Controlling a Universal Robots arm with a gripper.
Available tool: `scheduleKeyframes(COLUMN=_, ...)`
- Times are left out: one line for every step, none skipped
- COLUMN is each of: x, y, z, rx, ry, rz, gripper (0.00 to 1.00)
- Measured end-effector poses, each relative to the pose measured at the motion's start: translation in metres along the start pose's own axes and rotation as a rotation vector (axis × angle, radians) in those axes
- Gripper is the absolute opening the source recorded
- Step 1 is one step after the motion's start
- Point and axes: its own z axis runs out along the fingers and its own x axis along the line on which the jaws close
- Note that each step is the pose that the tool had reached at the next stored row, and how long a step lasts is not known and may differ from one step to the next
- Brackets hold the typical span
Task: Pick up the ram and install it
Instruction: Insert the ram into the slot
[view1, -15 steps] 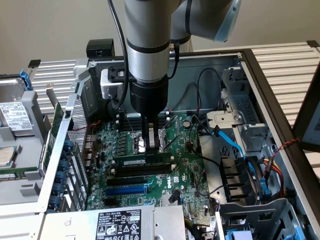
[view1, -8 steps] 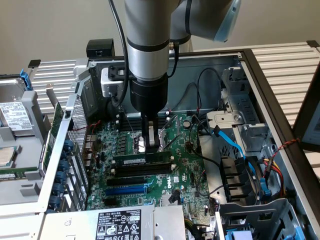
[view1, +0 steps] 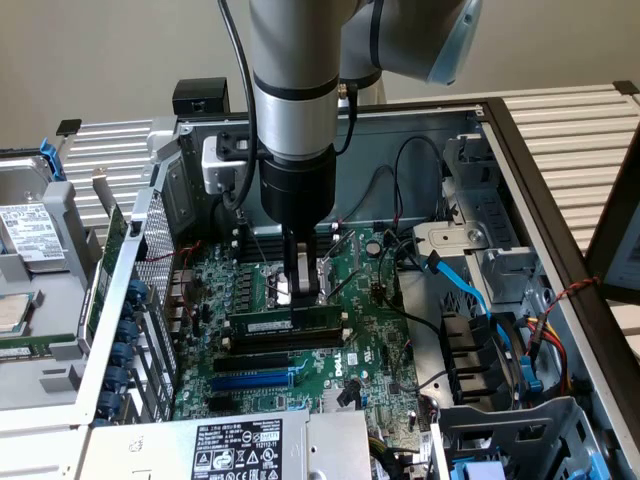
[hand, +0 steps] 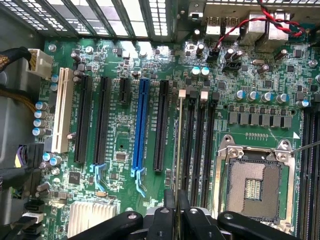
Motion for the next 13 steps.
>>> scheduleKeyframes(x=-0.0006, y=0.0, z=0.0001, rx=0.0006, ry=0.0001, rz=0.0, gripper=0.14)
scheduleKeyframes(x=-0.0014, y=-0.0001, z=0.0004, rx=0.0011, ry=0.0001, rz=0.0, gripper=0.14)
scheduleKeyframes(x=-0.0021, y=-0.0001, z=0.0004, rx=0.0013, ry=0.0001, rz=0.0, gripper=0.14)
scheduleKeyframes(x=-0.0023, y=-0.0001, z=0.0005, rx=0.0014, ry=0.0001, rz=0.0, gripper=0.14)
scheduleKeyframes(x=-0.0022, y=-0.0001, z=0.0006, rx=0.0013, ry=0.0004, rz=0.0, gripper=0.14)
scheduleKeyframes(x=-0.0023, y=-0.0001, z=0.0007, rx=0.0014, ry=0.0005, rz=0.0, gripper=0.14)
scheduleKeyframes(x=-0.0023, y=-0.0002, z=0.0011, rx=0.0015, ry=0.0002, rz=0.0, gripper=0.14)
scheduleKeyframes(x=-0.0023, y=-0.0001, z=0.0013, rx=0.0014, ry=0.0004, rz=0.0, gripper=0.14)
scheduleKeyframes(x=-0.0024, y=-0.0001, z=0.0014, rx=0.0013, ry=0.0005, rz=0.001, gripper=0.14)
scheduleKeyframes(x=-0.0024, y=0.0001, z=0.0016, rx=0.0013, ry=0.0004, rz=0.002, gripper=0.14)
scheduleKeyframes(x=-0.0024, y=0.0001, z=0.0016, rx=0.0011, ry=0.0003, rz=0.004, gripper=0.14)
scheduleKeyframes(x=-0.0024, y=0.0001, z=0.0016, rx=0.0009, ry=0.0002, rz=0.008, gripper=0.14)
scheduleKeyframes(x=-0.0024, y=0.0002, z=0.0017, rx=0.0008, ry=0.0, rz=0.011, gripper=0.14)
